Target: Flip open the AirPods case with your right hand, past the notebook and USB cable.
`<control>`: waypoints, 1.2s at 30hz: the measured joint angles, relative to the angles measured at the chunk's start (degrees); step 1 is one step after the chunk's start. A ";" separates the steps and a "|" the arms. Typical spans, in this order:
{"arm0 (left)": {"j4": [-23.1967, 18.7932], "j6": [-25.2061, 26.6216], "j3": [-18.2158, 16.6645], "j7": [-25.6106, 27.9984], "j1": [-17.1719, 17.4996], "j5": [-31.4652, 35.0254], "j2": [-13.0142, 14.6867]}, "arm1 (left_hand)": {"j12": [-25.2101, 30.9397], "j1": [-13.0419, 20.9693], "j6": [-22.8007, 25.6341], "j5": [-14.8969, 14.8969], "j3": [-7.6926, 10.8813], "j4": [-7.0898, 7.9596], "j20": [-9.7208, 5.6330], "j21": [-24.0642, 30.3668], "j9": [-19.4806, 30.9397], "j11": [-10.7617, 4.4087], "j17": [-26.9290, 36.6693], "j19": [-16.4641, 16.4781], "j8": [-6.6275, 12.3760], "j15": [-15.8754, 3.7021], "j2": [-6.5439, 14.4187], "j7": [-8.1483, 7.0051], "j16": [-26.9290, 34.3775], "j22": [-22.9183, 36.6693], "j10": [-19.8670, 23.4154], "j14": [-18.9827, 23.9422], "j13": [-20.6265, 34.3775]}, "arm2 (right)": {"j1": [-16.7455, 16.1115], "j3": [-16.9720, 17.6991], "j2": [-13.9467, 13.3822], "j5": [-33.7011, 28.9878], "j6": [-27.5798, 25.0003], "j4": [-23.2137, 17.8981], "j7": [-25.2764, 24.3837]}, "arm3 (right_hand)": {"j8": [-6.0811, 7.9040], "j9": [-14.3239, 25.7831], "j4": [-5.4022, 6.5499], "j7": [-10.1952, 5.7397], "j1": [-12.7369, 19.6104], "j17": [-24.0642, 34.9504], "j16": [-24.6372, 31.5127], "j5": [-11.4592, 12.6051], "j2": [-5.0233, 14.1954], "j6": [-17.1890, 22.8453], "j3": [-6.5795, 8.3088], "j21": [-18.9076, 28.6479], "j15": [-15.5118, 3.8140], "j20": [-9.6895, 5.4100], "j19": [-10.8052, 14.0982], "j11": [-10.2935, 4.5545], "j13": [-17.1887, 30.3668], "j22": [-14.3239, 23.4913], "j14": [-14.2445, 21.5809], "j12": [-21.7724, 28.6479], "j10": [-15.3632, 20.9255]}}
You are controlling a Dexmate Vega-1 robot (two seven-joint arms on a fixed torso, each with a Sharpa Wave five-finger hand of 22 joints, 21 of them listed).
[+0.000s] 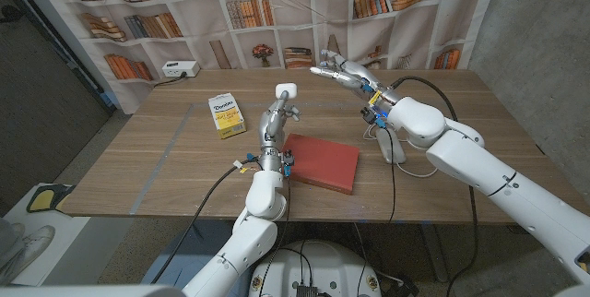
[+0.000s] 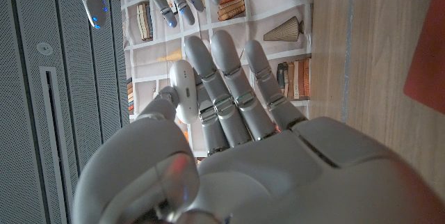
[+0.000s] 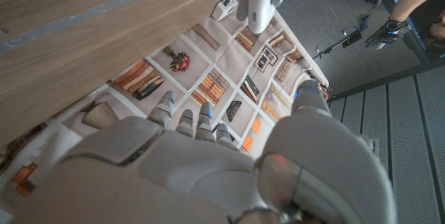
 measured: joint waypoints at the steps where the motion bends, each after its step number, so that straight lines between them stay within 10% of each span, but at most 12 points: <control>1: 0.01 -0.03 0.04 -0.07 0.01 -0.04 0.01 | 0.00 0.00 0.02 0.00 0.00 0.00 0.00 0.00 0.00 0.00 -0.07 0.00 0.00 0.00 0.00 0.02 0.00 -0.14 0.00 0.00 0.00 | 0.40 -0.20 -0.04 -0.50 -0.41 -0.27 0.01 | 0.00 0.00 -0.31 0.00 0.53 0.00 0.00 0.24 0.53 0.00 0.31 0.00 0.00 0.00 0.00 0.00 -0.20 0.00 0.00 -0.17 0.00; 36: 0.24 -0.52 0.43 -1.96 -0.10 -0.56 0.76 | 0.03 0.77 0.22 -0.31 0.00 0.00 -0.10 1.54 0.00 0.00 -0.80 -0.71 0.33 -0.02 -0.28 0.22 0.87 -2.39 0.02 -0.41 -0.27 | 8.63 -4.59 -1.26 -9.54 -10.40 -5.42 4.26 | 1.09 0.00 -1.62 -2.33 5.57 -0.54 0.95 1.12 1.35 2.21 2.60 0.00 -2.08 0.00 0.43 -3.54 -2.15 0.00 0.23 -1.69 3.89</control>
